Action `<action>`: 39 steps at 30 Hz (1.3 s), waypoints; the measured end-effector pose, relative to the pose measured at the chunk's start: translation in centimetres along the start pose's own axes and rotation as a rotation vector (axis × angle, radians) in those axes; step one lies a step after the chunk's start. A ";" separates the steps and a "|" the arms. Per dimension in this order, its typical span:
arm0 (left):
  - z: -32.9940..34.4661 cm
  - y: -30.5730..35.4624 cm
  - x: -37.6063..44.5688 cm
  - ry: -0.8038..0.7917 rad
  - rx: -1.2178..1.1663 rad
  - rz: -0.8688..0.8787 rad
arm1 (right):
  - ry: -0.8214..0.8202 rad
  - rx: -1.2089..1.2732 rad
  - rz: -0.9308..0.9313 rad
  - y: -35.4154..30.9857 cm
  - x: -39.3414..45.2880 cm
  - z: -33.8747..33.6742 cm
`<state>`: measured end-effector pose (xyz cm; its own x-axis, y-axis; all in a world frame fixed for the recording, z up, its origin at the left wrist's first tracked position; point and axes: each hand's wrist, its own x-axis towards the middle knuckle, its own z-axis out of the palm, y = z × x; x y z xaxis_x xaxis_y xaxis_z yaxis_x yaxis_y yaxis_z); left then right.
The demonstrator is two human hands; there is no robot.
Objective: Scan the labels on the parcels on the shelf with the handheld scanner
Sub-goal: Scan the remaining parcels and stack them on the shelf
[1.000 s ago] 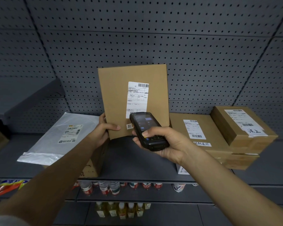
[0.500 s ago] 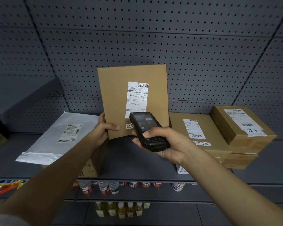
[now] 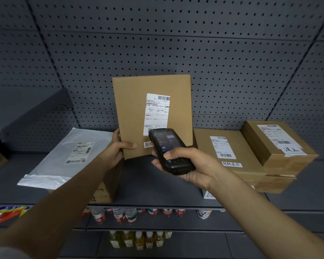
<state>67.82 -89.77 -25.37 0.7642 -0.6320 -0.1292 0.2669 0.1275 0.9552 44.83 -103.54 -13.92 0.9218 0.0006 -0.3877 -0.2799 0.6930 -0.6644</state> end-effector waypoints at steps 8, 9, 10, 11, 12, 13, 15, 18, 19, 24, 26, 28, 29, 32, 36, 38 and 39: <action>1.5 0.2 1.0 -0.041 -0.056 -0.027 | 0.030 -0.056 -0.046 -0.3 0.3 -1.0; 2.1 0.3 1.2 -0.059 -0.054 -0.031 | 0.040 -0.060 -0.055 -0.4 0.3 -1.3; 2.7 0.5 1.5 -0.079 -0.046 -0.034 | 0.053 -0.064 -0.065 -0.6 0.2 -1.6; 3.5 0.6 1.7 -0.103 -0.037 -0.042 | 0.070 -0.067 -0.075 -0.8 0.0 -1.8; 4.4 0.6 2.2 -0.130 -0.027 -0.056 | 0.095 -0.067 -0.087 -1.0 -0.2 -2.1; 5.3 0.5 2.6 -0.149 -0.015 -0.073 | 0.116 -0.072 -0.094 -1.2 -0.5 -2.4; 7.1 0.1 3.4 -0.174 0.004 -0.133 | 0.148 -0.091 -0.111 -1.5 -0.8 -3.3; 9.9 -0.8 4.7 -0.204 0.013 -0.216 | 0.204 -0.123 -0.165 -1.8 -1.4 -5.3; 11.0 -1.1 5.0 -0.227 0.024 -0.241 | 0.226 -0.141 -0.188 -1.9 -1.6 -5.9; 16.6 -2.7 6.0 -0.306 0.065 -0.353 | 0.330 -0.137 -0.270 -2.5 -3.5 -9.3; 18.6 -3.5 6.4 -0.327 0.060 -0.376 | 0.382 -0.132 -0.276 -2.7 -4.4 -10.6; 20.3 -4.4 6.6 -0.344 0.056 -0.403 | 0.423 -0.126 -0.285 -2.9 -5.3 -11.8; 21.1 -4.9 6.6 -0.345 0.050 -0.425 | 0.435 -0.116 -0.295 -2.9 -5.6 -12.3; 22.8 -6.1 6.1 -0.335 0.018 -0.487 | 0.469 -0.076 -0.319 -3.0 -6.3 -13.8; 23.7 -7.0 5.9 -0.279 -0.019 -0.549 | 0.471 -0.045 -0.312 -3.2 -6.7 -15.1; 23.8 -7.0 6.0 -0.214 -0.017 -0.581 | 0.464 -0.039 -0.306 -3.4 -6.8 -15.4; 23.9 -7.1 6.0 -0.179 -0.010 -0.603 | 0.464 -0.032 -0.304 -3.4 -6.8 -15.5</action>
<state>56.48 -112.72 -26.53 0.3677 -0.7127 -0.5973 0.6265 -0.2848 0.7255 35.32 -117.11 -18.93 0.7498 -0.5182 -0.4114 -0.0348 0.5900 -0.8066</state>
